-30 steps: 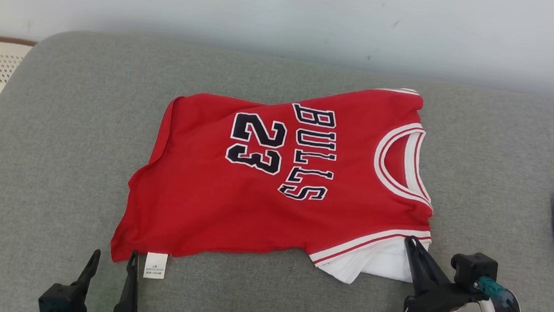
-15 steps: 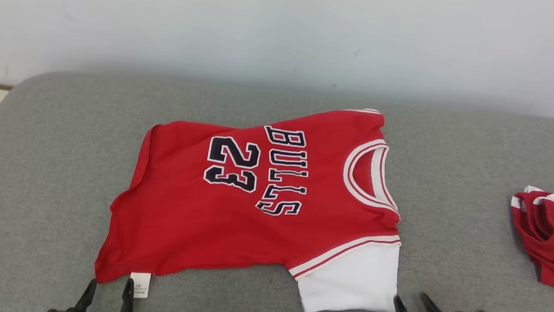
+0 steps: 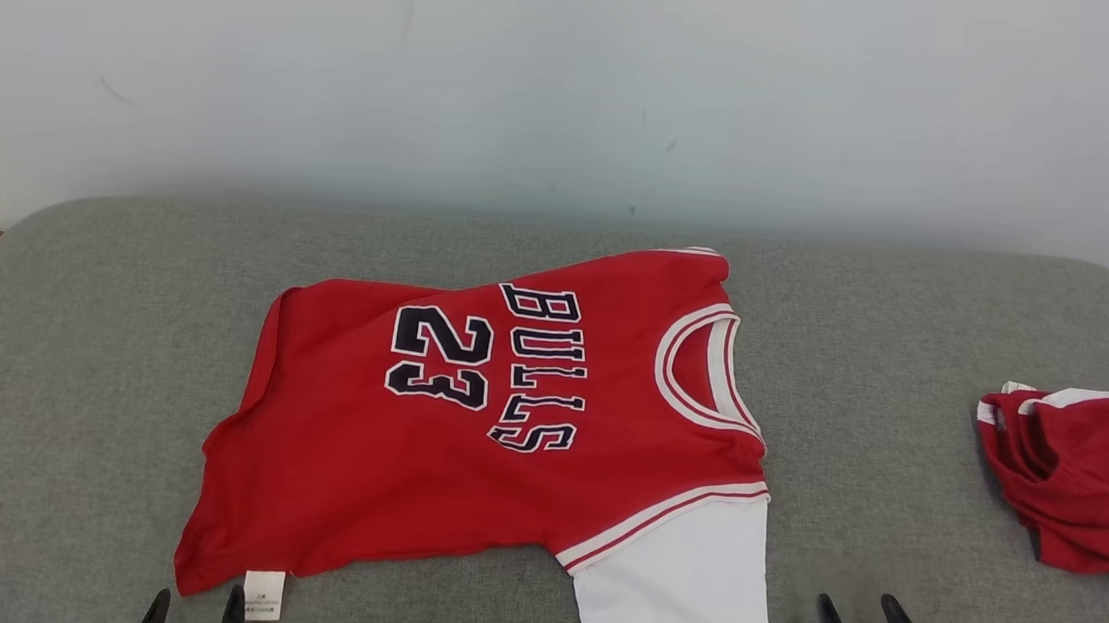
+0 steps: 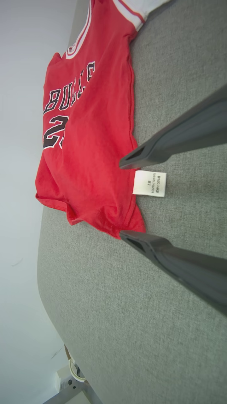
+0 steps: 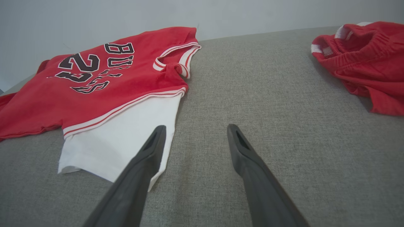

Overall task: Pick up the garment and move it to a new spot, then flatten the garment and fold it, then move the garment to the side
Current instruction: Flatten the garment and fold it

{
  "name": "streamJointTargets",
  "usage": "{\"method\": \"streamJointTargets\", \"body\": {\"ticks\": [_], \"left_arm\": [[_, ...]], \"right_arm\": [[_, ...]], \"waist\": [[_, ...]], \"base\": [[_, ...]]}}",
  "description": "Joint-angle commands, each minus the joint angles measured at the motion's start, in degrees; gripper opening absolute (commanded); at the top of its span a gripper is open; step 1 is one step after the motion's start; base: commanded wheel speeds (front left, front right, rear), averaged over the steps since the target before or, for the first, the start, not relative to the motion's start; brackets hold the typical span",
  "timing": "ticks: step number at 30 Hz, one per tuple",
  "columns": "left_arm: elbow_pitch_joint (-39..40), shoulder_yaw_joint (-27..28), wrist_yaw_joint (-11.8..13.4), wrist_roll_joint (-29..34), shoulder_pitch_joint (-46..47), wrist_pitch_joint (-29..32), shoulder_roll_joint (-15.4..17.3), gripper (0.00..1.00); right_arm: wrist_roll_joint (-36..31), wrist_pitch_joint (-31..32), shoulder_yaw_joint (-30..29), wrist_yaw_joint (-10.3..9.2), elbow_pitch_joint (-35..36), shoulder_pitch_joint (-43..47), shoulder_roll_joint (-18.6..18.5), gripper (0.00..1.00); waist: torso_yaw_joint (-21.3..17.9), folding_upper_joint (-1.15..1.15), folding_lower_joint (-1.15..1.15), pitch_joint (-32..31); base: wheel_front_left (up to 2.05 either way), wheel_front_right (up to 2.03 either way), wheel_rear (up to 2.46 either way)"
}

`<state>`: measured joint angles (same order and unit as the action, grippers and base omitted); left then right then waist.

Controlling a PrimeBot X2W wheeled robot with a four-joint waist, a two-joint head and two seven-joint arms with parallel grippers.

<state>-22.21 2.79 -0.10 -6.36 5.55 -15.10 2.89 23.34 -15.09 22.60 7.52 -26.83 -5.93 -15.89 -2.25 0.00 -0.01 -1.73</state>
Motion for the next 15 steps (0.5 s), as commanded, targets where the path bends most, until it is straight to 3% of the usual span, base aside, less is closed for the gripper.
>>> {"method": "streamJointTargets", "body": {"ticks": [1, 15], "left_arm": [[0.12, 0.34, 0.31, 0.53, -1.46, -0.06, 0.03, 1.0], [1.43, 2.58, 0.61, 2.03, -3.22, -0.06, 0.02, 1.0]], "right_arm": [[-0.66, -0.03, -0.75, -0.07, 0.46, -0.35, 0.54, 1.0], [-4.84, -0.03, -4.27, -0.07, 3.11, 0.64, 4.83, 1.0]], "waist": [[0.16, 0.0, 0.01, -0.17], [0.23, 0.0, 0.01, -1.54]], "base": [[0.0, 0.0, 0.0], [0.0, 0.0, 0.0]]}}
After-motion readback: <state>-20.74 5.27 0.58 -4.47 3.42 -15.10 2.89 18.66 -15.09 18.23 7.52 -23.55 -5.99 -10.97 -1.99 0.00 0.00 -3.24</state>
